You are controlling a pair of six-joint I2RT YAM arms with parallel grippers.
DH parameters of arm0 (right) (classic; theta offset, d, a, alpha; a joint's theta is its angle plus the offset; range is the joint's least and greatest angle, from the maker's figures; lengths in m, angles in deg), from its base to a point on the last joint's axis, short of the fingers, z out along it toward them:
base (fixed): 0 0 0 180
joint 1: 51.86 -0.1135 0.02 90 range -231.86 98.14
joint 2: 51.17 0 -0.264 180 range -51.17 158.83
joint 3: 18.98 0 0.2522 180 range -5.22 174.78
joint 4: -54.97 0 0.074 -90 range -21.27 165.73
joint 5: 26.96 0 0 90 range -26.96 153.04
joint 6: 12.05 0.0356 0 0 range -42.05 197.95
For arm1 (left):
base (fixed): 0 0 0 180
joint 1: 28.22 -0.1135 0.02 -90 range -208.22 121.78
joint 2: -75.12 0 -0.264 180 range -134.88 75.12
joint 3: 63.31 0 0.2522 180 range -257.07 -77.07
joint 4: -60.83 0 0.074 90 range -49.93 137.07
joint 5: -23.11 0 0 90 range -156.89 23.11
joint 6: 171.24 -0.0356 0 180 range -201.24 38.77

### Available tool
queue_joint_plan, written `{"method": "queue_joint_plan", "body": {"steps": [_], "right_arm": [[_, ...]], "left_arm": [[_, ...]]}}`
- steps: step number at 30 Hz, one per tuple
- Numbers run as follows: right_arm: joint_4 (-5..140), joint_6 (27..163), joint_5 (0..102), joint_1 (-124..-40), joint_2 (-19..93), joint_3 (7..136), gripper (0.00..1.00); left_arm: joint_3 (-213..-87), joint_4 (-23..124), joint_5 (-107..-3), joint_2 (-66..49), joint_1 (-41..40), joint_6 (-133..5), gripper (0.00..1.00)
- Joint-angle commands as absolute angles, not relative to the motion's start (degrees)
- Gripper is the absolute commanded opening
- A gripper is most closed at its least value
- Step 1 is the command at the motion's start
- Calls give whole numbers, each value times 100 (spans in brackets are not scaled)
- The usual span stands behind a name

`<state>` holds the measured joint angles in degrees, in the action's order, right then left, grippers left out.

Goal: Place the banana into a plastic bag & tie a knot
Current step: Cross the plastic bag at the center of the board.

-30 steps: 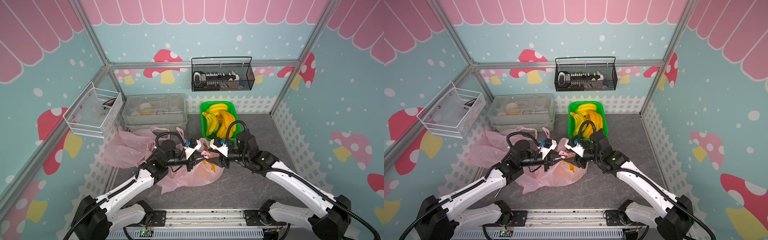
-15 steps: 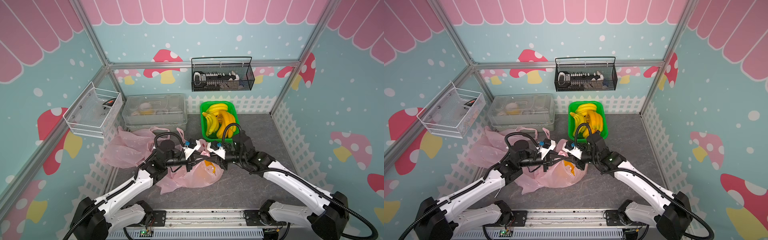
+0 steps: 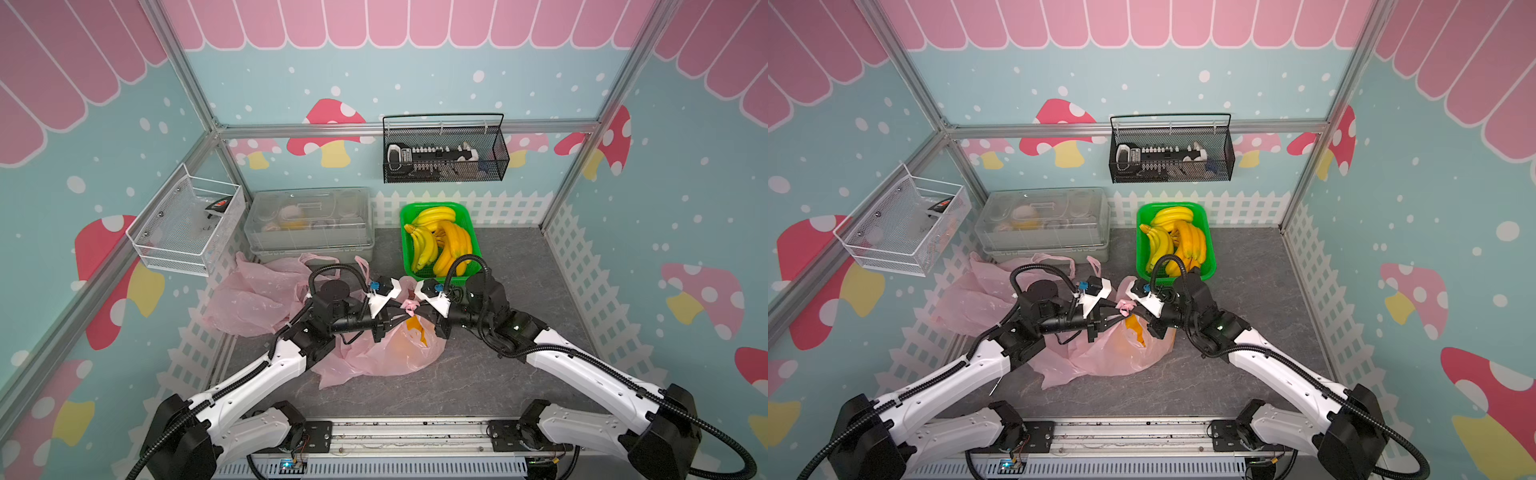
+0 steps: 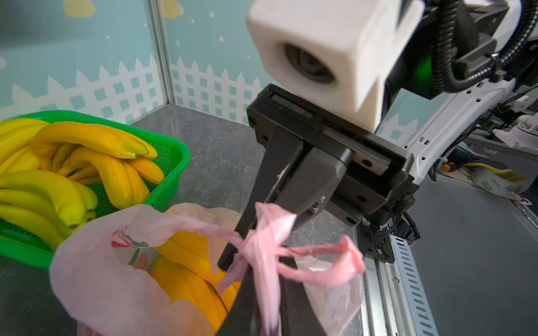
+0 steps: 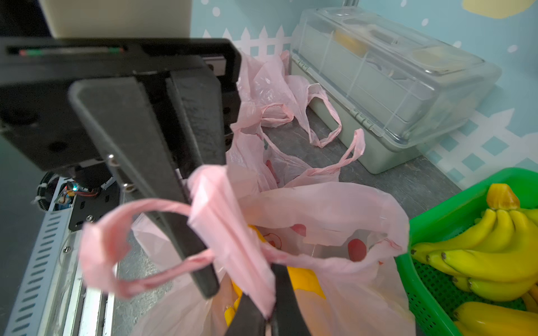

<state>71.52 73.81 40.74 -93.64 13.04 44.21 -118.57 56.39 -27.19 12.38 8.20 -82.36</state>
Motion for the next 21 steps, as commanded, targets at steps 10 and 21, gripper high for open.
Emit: {"method": "queue_joint_plan", "body": {"steps": [10,21], "right_arm": [[5407,8708,4872,-9370,1250,4110,0],[5190,8911,4868,-9371,1332,4089,0]], "left_arm": [[-11528,5905,-4192,1929,883,-7663,37],[-11283,6288,-4976,2169,835,-7227,38]]}}
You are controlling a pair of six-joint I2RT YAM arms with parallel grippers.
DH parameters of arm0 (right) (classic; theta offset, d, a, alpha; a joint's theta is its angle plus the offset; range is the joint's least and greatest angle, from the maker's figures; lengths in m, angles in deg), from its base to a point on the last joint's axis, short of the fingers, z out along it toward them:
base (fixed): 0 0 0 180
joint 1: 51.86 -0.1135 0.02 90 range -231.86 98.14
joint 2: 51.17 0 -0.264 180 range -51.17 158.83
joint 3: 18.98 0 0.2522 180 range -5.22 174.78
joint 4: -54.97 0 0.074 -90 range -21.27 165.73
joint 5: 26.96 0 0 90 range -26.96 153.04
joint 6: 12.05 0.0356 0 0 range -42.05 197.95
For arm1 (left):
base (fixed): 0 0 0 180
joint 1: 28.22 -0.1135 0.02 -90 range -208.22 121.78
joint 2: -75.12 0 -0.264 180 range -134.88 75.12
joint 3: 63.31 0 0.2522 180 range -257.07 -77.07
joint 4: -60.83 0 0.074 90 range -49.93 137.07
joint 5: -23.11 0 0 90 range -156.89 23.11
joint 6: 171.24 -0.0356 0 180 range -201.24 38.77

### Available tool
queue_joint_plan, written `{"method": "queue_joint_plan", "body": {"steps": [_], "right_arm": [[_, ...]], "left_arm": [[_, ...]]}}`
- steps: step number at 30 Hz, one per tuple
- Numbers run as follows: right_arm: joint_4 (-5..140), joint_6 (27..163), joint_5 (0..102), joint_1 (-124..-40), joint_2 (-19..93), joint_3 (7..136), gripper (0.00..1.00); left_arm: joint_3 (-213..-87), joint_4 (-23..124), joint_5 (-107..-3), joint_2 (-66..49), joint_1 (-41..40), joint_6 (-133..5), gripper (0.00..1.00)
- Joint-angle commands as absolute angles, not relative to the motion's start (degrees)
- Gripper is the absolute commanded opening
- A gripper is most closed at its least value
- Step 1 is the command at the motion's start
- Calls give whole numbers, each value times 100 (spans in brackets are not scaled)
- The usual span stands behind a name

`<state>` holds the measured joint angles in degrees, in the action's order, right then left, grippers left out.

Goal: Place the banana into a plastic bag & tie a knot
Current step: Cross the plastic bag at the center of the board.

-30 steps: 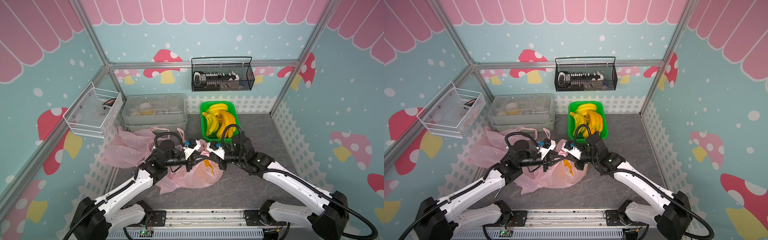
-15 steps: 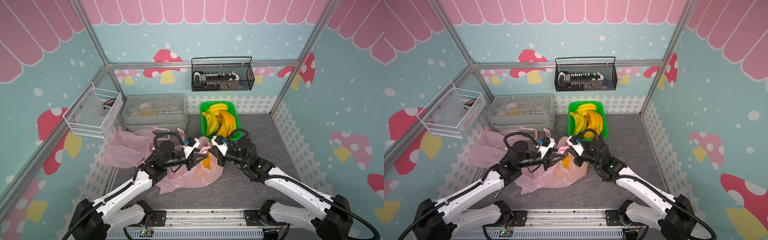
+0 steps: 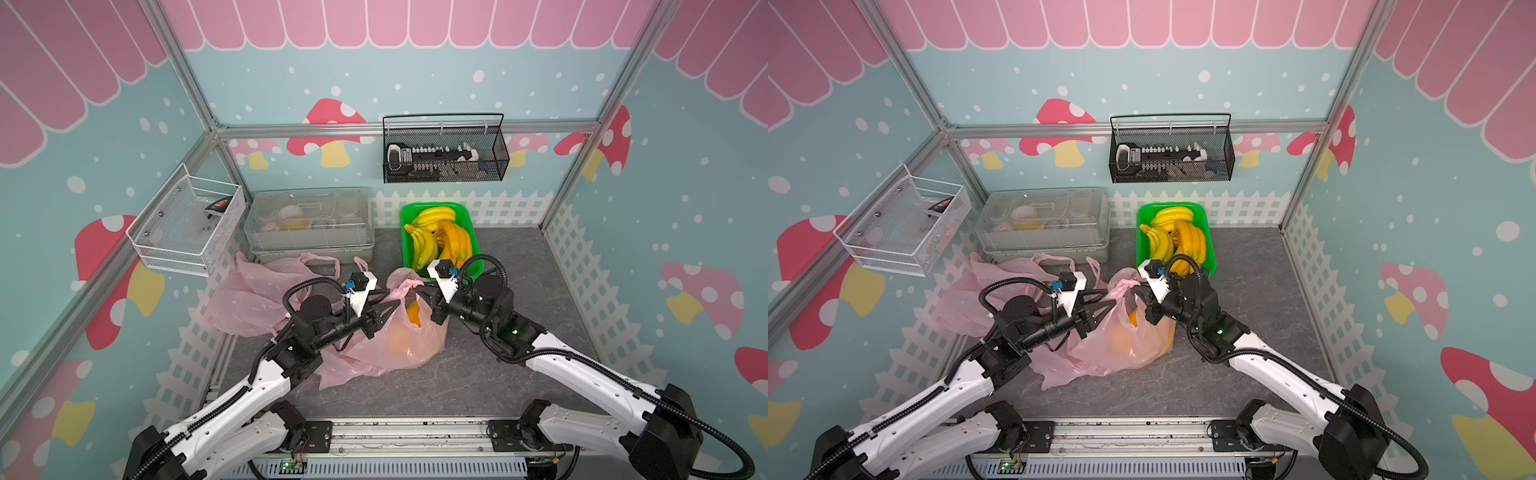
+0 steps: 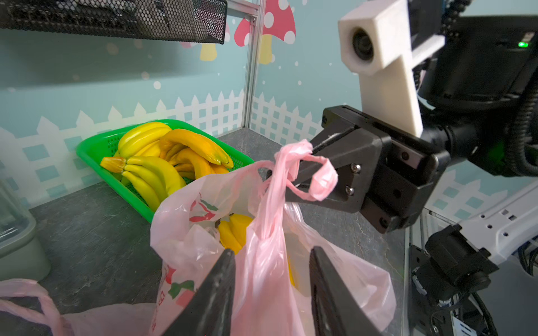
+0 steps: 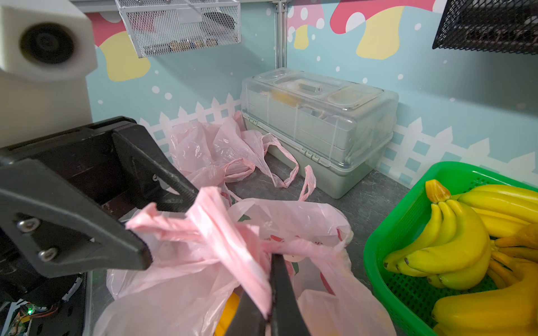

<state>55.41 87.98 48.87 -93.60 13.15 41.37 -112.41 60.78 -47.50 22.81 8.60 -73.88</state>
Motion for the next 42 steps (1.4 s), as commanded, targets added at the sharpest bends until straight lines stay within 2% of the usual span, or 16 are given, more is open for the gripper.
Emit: {"method": "queue_joint_plan", "body": {"steps": [1,9,19,29,34,42], "right_arm": [[5163,8937,4862,-9370,1347,4081,0],[4875,9099,4944,-9378,1466,3986,0],[4360,9436,4913,-9199,1361,3679,0],[3639,9971,4183,-8604,1404,3414,0],[3541,10028,3860,-8519,1422,3357,0],[3512,9959,3729,-8521,1387,3187,0]], "left_arm": [[-11344,6272,-4911,2048,841,-7218,35],[-11734,6582,-4372,1134,891,-6871,18],[-11970,7565,-3994,403,1330,-6379,10],[-12200,8570,-3913,-245,1701,-5855,10],[-12015,8690,-4312,-210,1722,-5811,16],[-11621,8095,-4951,426,1575,-6017,28]]}}
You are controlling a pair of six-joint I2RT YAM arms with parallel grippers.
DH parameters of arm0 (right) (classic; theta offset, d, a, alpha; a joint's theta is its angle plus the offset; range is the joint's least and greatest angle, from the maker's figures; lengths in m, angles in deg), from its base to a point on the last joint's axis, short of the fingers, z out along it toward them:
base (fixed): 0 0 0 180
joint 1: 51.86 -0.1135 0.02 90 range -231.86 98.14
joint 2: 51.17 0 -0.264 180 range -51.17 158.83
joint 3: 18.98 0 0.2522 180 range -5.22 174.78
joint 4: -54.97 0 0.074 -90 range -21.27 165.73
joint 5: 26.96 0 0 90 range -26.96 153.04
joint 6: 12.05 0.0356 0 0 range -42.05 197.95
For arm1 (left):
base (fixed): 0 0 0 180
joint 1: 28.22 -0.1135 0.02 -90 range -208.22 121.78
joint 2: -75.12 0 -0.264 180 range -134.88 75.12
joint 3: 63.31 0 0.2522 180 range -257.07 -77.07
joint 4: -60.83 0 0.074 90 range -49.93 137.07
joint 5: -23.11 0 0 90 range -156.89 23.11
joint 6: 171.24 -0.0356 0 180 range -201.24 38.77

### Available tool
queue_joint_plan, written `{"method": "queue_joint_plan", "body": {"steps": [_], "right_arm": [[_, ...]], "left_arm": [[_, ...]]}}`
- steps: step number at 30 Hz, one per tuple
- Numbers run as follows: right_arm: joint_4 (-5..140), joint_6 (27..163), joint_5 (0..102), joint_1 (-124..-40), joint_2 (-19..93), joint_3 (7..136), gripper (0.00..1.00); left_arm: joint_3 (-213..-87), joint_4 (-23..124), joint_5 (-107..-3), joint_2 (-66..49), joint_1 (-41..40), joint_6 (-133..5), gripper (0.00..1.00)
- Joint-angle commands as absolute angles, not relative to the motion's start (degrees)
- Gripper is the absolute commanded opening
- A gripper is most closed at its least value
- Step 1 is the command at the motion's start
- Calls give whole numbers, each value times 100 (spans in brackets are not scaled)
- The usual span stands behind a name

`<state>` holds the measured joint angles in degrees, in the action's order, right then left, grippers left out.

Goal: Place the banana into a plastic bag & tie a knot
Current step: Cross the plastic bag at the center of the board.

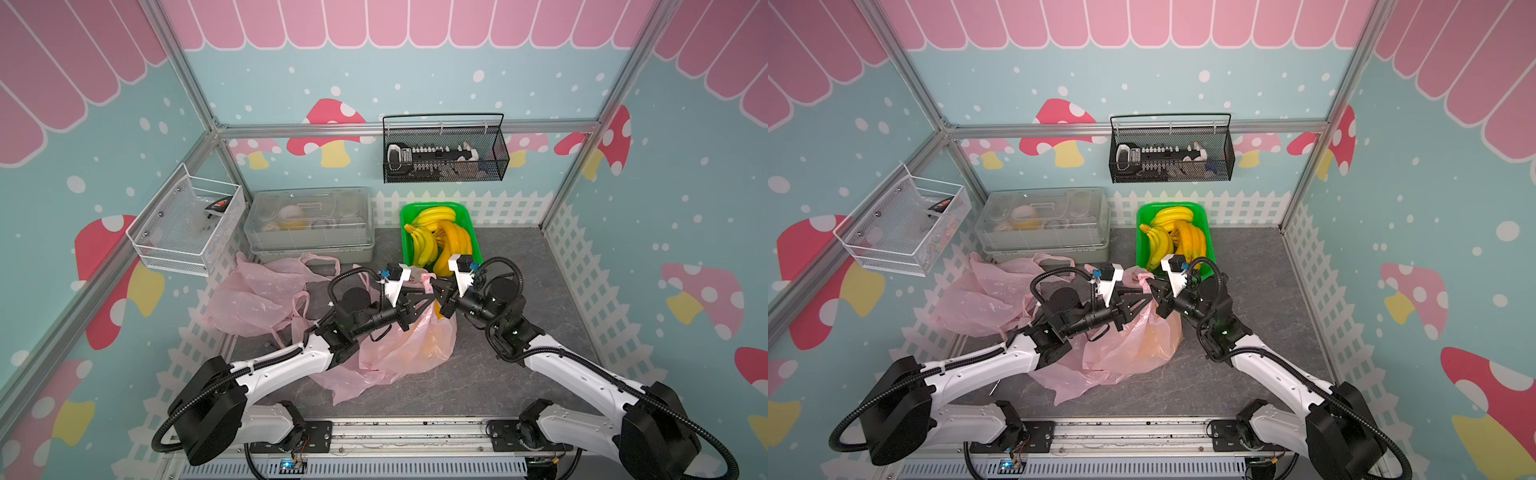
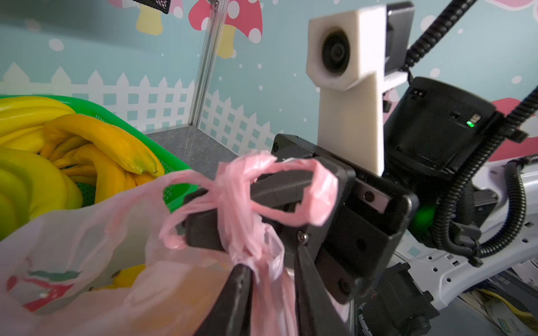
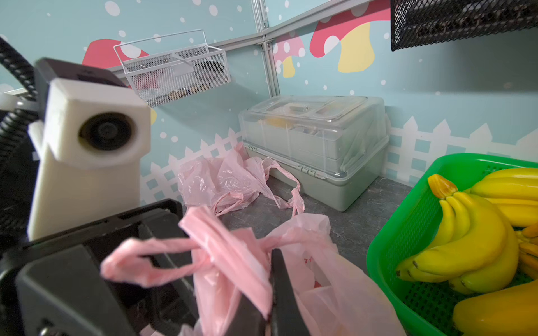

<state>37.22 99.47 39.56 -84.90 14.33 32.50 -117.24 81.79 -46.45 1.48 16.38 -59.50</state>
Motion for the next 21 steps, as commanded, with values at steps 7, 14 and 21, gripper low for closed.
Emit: {"method": "queue_joint_plan", "body": {"steps": [7,14,21], "right_arm": [[3532,9925,3702,-8518,1382,3248,0],[3711,9826,3669,-8518,1352,3325,0],[3577,9919,3535,-8525,1391,3362,0]], "left_arm": [[-11466,7372,-5032,1095,1396,-6321,32],[-11474,7003,-4916,1512,751,-6237,34],[-12091,6525,-4289,970,735,-6674,26]]}}
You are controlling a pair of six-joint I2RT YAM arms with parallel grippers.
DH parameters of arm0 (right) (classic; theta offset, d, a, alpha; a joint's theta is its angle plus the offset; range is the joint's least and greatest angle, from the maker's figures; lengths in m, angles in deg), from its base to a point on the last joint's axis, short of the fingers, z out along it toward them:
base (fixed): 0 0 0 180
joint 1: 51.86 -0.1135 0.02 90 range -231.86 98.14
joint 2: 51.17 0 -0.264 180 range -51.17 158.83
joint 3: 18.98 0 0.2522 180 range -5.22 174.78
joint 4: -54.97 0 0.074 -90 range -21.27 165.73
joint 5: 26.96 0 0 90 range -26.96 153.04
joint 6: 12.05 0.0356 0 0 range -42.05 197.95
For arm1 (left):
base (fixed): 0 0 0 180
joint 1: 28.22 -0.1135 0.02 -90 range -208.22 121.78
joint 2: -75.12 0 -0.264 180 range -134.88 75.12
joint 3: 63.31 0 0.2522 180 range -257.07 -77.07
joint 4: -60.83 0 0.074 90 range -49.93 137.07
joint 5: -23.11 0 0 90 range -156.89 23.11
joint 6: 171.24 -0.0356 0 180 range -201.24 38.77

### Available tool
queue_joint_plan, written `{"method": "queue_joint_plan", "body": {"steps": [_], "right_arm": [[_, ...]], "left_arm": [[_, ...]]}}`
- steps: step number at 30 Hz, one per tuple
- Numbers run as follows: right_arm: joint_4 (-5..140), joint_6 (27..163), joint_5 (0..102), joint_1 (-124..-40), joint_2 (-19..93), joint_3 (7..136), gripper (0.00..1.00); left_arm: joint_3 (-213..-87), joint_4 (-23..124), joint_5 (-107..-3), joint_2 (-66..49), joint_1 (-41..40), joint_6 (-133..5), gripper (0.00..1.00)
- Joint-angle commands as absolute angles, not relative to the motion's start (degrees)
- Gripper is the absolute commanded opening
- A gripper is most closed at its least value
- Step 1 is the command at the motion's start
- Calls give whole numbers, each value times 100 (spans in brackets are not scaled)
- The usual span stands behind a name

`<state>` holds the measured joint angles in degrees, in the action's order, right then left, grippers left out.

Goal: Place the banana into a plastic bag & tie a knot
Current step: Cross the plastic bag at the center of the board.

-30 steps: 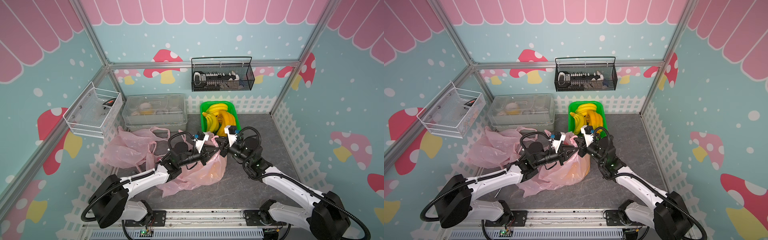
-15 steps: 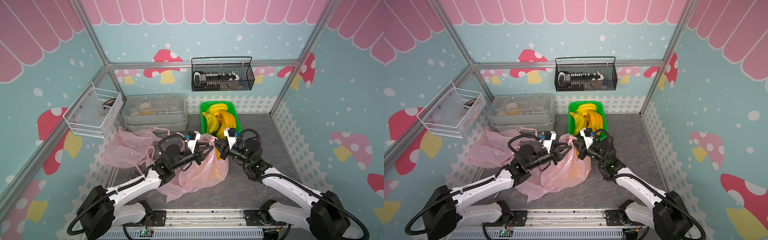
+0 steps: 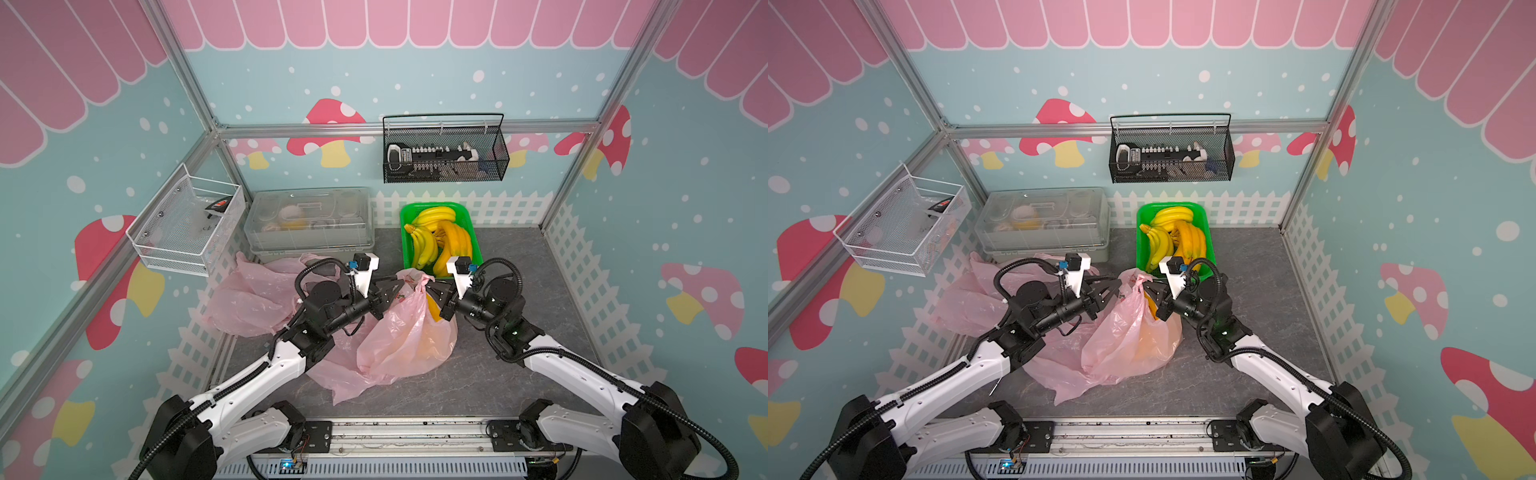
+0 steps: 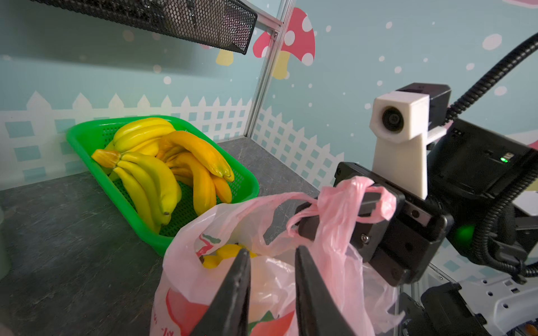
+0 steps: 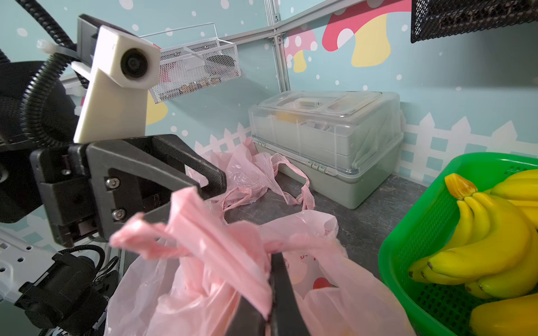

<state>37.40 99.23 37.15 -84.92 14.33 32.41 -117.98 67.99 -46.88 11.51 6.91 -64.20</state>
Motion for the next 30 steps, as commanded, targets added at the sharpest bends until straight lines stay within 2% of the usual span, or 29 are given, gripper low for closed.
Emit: {"method": "queue_joint_plan", "body": {"steps": [1,8,13,19,24,28,30], "right_arm": [[3524,9951,3497,-8519,1420,3372,0],[3322,10020,3269,-8528,1537,3428,0],[3324,9997,3011,-8534,1570,3459,0],[3486,9891,2747,-8535,1606,3477,0],[3636,9826,2589,-8531,1633,3538,0],[3634,9821,2456,-8539,1681,3590,0],[3639,9818,2390,-8542,1703,3609,0]], "left_arm": [[-12131,6534,-4267,878,808,-6748,26],[-12390,6488,-4326,382,1118,-6971,26],[-12339,6524,-4481,377,1115,-7016,31],[-12226,6670,-4472,501,1063,-6995,30],[-12155,6653,-4339,604,1001,-7034,24],[-12163,6608,-4273,596,983,-7042,13],[-12181,6590,-4294,580,977,-7042,11]]}}
